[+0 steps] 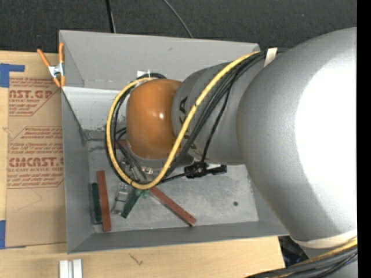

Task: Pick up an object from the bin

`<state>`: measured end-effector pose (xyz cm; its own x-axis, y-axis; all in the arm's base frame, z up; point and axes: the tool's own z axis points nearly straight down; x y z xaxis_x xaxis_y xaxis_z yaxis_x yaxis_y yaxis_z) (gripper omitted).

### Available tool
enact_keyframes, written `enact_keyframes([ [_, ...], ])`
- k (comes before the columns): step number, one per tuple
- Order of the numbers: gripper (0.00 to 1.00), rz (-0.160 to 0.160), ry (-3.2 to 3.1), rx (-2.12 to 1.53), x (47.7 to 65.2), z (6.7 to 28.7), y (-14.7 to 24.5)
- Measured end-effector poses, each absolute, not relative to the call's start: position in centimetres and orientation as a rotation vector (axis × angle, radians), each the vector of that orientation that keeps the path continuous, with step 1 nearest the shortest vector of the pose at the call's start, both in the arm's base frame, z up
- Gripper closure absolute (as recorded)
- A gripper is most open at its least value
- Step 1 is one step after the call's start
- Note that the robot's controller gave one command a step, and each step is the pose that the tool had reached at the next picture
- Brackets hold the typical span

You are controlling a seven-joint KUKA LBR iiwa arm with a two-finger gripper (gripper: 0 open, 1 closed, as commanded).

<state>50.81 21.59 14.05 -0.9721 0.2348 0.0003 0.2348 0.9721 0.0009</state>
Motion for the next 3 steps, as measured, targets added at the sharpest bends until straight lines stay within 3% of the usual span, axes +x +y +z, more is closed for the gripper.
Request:
enact_keyframes([
  [1,0.0,-0.002,-3.119,-0.372,50.8,14.0,21.6],
  [2,0.0,-0.003,-3.133,-0.245,50.4,12.6,18.0],
  [3,1.0,-0.001,-3.141,-0.012,50.3,7.1,13.4],
])
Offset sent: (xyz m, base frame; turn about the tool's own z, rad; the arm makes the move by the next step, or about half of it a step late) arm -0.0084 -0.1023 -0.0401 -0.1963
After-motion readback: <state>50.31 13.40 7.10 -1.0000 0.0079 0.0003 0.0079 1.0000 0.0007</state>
